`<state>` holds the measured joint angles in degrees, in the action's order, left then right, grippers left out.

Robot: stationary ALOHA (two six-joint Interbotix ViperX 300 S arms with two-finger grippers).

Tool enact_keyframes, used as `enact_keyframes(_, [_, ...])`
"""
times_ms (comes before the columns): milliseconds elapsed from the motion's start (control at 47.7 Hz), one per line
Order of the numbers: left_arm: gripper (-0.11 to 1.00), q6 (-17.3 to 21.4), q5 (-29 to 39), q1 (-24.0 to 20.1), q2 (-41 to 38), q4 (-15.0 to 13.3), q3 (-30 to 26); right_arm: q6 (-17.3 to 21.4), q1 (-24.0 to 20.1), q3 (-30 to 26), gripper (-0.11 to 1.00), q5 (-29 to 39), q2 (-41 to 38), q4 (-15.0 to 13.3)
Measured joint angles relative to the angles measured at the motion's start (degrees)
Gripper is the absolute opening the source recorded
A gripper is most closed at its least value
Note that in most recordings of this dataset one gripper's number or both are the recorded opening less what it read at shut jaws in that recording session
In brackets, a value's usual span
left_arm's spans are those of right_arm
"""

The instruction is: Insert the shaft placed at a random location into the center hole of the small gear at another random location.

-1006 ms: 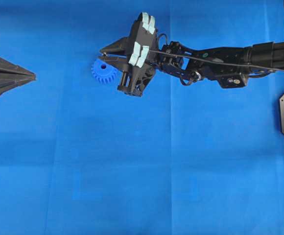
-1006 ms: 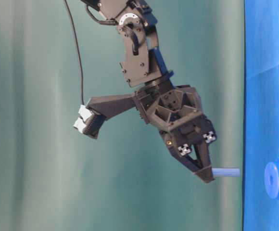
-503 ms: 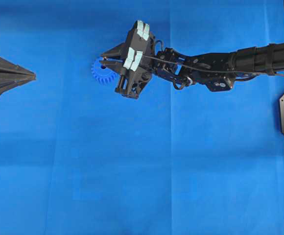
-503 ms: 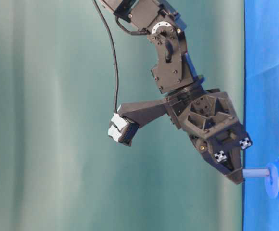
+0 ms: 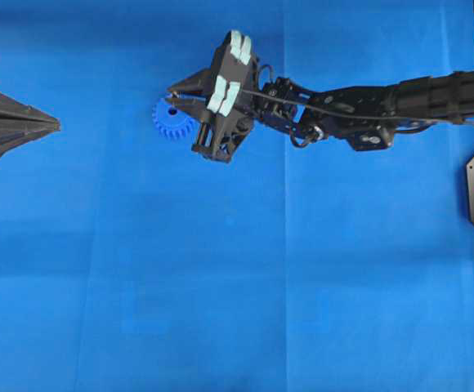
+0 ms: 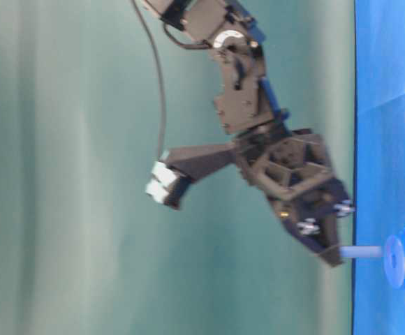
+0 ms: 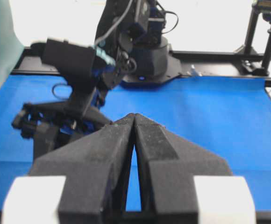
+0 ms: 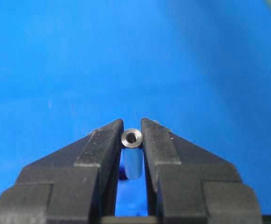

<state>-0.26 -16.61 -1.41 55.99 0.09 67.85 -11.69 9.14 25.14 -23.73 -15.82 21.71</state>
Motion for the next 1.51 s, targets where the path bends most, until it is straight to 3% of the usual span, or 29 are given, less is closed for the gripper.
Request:
enact_keyframes(377, [0.00, 0.0, -0.1, 0.1, -0.1, 0.0, -0.1, 0.0, 0.1, 0.1, 0.04, 0.2, 2.7, 0.1])
enact_keyframes(943, [0.00, 0.1, -0.1, 0.0, -0.1, 0.0, -0.1, 2.1, 0.0, -3.3, 0.04, -0.9, -5.4, 0.1])
enact_keyframes(1278, [0.00, 0.1, -0.1, 0.1, 0.0, 0.0, -0.1, 2.3, 0.0, -3.3, 0.04, -0.9, -5.2, 0.1])
enact_keyframes(1508, [0.00, 0.1, -0.1, 0.1, 0.0, -0.1, 0.0, 1.5, 0.0, -2.4, 0.04, -0.7, -0.8, 0.1])
